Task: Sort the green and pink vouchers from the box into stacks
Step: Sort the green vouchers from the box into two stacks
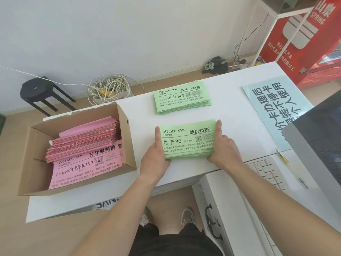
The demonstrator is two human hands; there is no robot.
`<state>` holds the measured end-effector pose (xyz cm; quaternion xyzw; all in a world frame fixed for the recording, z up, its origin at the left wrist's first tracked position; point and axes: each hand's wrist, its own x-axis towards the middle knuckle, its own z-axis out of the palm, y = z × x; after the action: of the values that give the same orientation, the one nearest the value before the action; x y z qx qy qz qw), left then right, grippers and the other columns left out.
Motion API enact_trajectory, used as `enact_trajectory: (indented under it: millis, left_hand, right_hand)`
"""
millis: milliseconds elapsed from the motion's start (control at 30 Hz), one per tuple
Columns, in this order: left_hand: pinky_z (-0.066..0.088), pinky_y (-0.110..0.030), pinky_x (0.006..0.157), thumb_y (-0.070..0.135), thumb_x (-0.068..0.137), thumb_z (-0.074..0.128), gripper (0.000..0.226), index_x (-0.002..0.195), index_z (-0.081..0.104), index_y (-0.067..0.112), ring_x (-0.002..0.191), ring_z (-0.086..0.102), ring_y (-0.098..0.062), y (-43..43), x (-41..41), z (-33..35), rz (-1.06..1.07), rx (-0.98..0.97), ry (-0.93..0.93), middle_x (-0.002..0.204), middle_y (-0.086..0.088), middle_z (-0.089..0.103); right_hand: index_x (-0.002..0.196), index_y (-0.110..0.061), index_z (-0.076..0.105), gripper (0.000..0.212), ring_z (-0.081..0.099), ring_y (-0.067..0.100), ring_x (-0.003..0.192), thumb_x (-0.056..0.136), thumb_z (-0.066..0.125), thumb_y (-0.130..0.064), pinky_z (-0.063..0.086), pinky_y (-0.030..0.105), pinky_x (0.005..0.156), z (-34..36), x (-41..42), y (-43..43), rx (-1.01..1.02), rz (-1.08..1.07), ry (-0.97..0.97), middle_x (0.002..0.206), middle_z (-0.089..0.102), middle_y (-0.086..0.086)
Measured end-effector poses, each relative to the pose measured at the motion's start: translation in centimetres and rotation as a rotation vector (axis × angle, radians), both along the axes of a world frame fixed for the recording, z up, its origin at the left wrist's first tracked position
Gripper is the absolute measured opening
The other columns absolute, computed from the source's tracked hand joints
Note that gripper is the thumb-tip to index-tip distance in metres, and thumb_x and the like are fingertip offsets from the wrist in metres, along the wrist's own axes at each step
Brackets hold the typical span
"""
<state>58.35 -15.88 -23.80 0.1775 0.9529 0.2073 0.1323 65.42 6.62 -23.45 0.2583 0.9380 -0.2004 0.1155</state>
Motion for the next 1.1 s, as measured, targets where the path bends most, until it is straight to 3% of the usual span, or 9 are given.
enact_trajectory:
  millis: [200, 300, 467, 700, 833, 900, 967, 1033, 1100]
  left_hand:
    - [0.047, -0.037, 0.068, 0.019, 0.087, 0.070, 0.117, 0.155, -0.024, 0.030, 0.091, 0.064, -0.030, 1.4, -1.8, -0.8, 0.031, 0.054, 0.042, 0.108, -0.005, 0.064]
    - [0.051, -0.041, 0.081, 0.021, 0.088, 0.069, 0.106, 0.159, -0.008, 0.038, 0.097, 0.061, -0.031, 2.1, -3.6, -1.4, -0.025, -0.007, 0.008, 0.107, -0.007, 0.057]
    - [0.049, -0.038, 0.084, 0.020, 0.090, 0.068, 0.095, 0.162, 0.006, 0.033, 0.100, 0.058, -0.031, 3.4, -5.5, -1.5, -0.011, -0.012, -0.004, 0.111, -0.010, 0.056]
    - [0.048, -0.038, 0.084, 0.016, 0.088, 0.067, 0.103, 0.161, -0.003, 0.032, 0.105, 0.059, -0.032, 3.9, -5.6, -0.2, -0.017, -0.056, -0.050, 0.118, -0.009, 0.056]
    - [0.051, -0.035, 0.084, 0.026, 0.080, 0.077, 0.124, 0.158, -0.019, 0.028, 0.109, 0.062, -0.027, 3.2, -5.8, 3.7, 0.048, 0.010, -0.237, 0.131, -0.001, 0.061]
    - [0.044, -0.031, 0.087, 0.037, 0.082, 0.077, 0.109, 0.160, 0.002, 0.022, 0.122, 0.056, -0.025, 2.9, -6.3, 6.4, 0.070, 0.030, -0.207, 0.140, 0.000, 0.056]
    - [0.040, -0.033, 0.095, 0.049, 0.087, 0.069, 0.077, 0.152, 0.035, 0.023, 0.130, 0.050, -0.021, 3.2, -7.7, 8.1, 0.086, 0.015, -0.127, 0.146, 0.001, 0.048]
    - [0.041, -0.033, 0.097, 0.048, 0.093, 0.060, 0.048, 0.135, 0.057, 0.026, 0.124, 0.053, -0.019, 4.6, -9.8, 8.4, 0.076, 0.044, -0.060, 0.139, 0.004, 0.052]
    - [0.044, -0.033, 0.094, 0.037, 0.097, 0.055, 0.030, 0.123, 0.066, 0.024, 0.117, 0.056, -0.021, 6.8, -12.8, 7.6, 0.011, 0.046, -0.017, 0.129, 0.003, 0.058]
  right_hand:
    - [0.154, -0.028, -0.023, 0.133, 0.054, 0.035, 0.108, 0.070, 0.080, -0.018, 0.047, 0.041, 0.079, -0.3, -2.6, 2.3, -0.008, 0.045, 0.019, 0.113, 0.057, 0.011]
    - [0.157, -0.028, -0.013, 0.127, 0.054, 0.035, 0.108, 0.070, 0.080, -0.021, 0.048, 0.041, 0.079, -0.1, -5.0, 3.6, -0.017, 0.095, -0.002, 0.110, 0.056, 0.010]
    - [0.158, -0.024, -0.011, 0.125, 0.053, 0.036, 0.113, 0.071, 0.078, -0.016, 0.049, 0.042, 0.084, 0.3, -7.8, 4.8, -0.063, 0.087, 0.008, 0.115, 0.056, 0.013]
    - [0.157, -0.027, -0.016, 0.127, 0.047, 0.036, 0.121, 0.072, 0.078, -0.015, 0.047, 0.042, 0.085, 0.4, -7.8, 5.0, -0.122, 0.083, -0.015, 0.125, 0.051, 0.011]
    - [0.156, -0.027, -0.022, 0.142, 0.041, 0.033, 0.134, 0.066, 0.087, -0.047, 0.044, 0.048, 0.103, 2.2, -7.1, 6.3, -0.209, 0.119, -0.152, 0.145, 0.044, 0.009]
    - [0.160, -0.024, -0.009, 0.134, 0.035, 0.033, 0.141, 0.067, 0.080, -0.064, 0.038, 0.049, 0.111, 3.6, -7.1, 7.4, -0.217, 0.070, -0.143, 0.152, 0.040, 0.009]
    - [0.160, -0.021, 0.015, 0.112, 0.038, 0.032, 0.141, 0.075, 0.068, -0.071, 0.037, 0.049, 0.111, 4.5, -8.2, 8.6, -0.229, 0.012, -0.076, 0.153, 0.040, 0.008]
    - [0.154, -0.017, 0.034, 0.086, 0.045, 0.029, 0.136, 0.087, 0.060, -0.064, 0.040, 0.047, 0.109, 5.0, -10.5, 9.3, -0.246, -0.012, -0.019, 0.151, 0.044, 0.009]
    - [0.150, -0.012, 0.041, 0.070, 0.050, 0.030, 0.132, 0.093, 0.058, -0.050, 0.042, 0.043, 0.106, 5.0, -13.6, 9.7, -0.244, -0.039, 0.017, 0.147, 0.048, 0.012]
